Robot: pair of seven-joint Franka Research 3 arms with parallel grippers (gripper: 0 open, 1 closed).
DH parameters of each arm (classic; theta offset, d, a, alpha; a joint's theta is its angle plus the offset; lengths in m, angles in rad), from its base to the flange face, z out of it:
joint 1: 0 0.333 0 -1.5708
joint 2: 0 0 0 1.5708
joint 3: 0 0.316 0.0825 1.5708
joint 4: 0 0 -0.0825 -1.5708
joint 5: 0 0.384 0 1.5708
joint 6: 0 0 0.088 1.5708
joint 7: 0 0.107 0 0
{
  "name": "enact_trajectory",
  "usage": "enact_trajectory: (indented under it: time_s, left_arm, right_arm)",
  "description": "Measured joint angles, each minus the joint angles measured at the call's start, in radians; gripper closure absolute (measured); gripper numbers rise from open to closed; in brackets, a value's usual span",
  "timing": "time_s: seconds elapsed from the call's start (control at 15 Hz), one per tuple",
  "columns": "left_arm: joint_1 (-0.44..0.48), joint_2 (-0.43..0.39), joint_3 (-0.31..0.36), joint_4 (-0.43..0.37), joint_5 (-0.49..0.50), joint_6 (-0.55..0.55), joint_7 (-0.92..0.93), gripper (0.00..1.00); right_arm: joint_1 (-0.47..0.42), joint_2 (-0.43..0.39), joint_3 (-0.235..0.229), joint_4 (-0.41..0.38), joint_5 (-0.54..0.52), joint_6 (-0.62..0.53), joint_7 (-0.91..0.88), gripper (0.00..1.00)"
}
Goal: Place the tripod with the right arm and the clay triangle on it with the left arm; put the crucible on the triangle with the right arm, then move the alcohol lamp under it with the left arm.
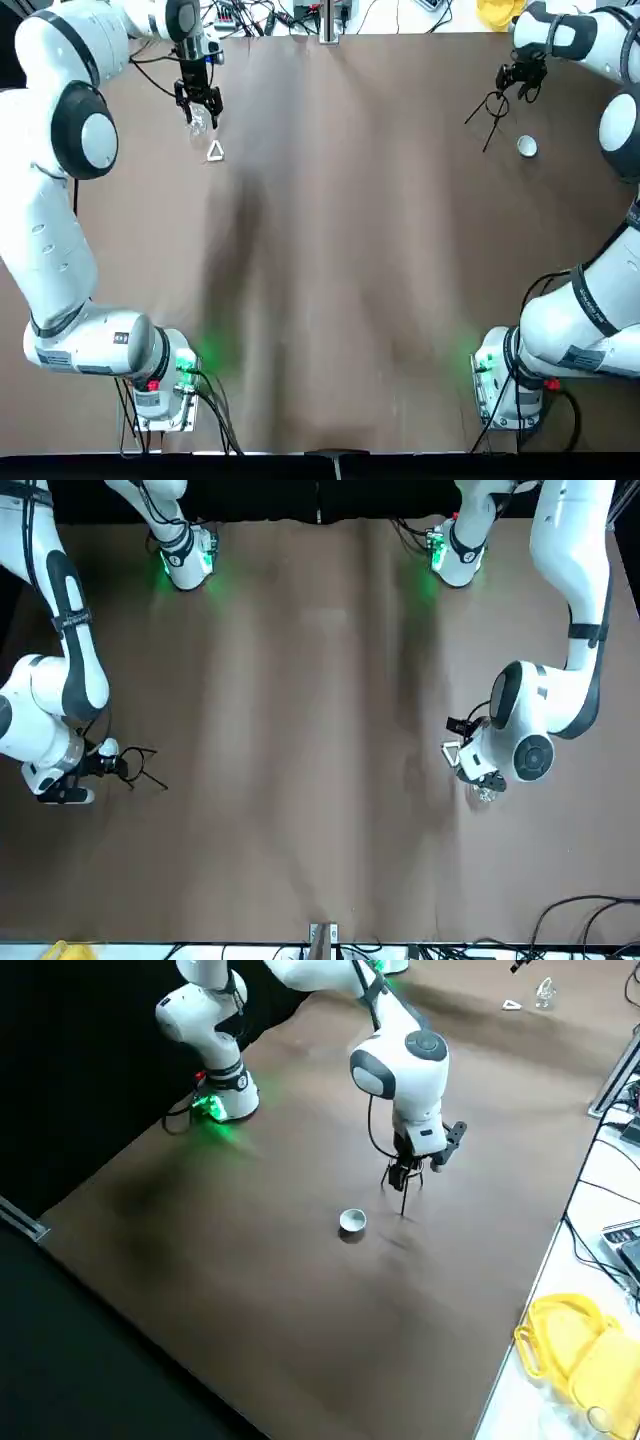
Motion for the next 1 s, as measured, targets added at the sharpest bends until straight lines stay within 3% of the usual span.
enact_trajectory:
  time_s: [0.2, 0.33, 0.47, 0.67, 0.8, 1.0]
  left_arm:
    - [-0.002, 0.029, 0.0, -0.018, 0.001, 0.077, 0.004, 0.09]
    - [-0.003, 0.043, 0.0, -0.037, 0.002, 0.13, 0.005, 0.24]
    - [-0.001, 0.065, 0.001, -0.053, 0.034, 0.165, 0.023, 0.33]
    - [0.015, 0.082, 0.003, -0.064, 0.061, 0.206, 0.093, 0.38]
    - [0.028, 0.086, 0.003, -0.065, 0.061, 0.215, 0.127, 0.43]
    - [0.032, 0.087, 0.003, -0.067, 0.061, 0.251, 0.14, 0.45]
  right_arm:
    - [0.0, 0.008, 0.0, -0.007, 0.0, -0.006, -0.001, 0.25]
    - [0.0, 0.011, 0.0, -0.011, 0.0, -0.014, -0.002, 0.27]
    - [0.0, 0.011, 0.0, -0.011, 0.0, -0.035, -0.002, 0.29]
    - [0.0, 0.011, 0.0, -0.011, 0.0, -0.036, -0.003, 0.35]
    - [0.0, 0.011, 0.0, -0.011, 0.0, -0.034, -0.003, 0.5]
    - [0.0, 0.011, 0.0, -0.01, 0.0, -0.032, -0.004, 0.59]
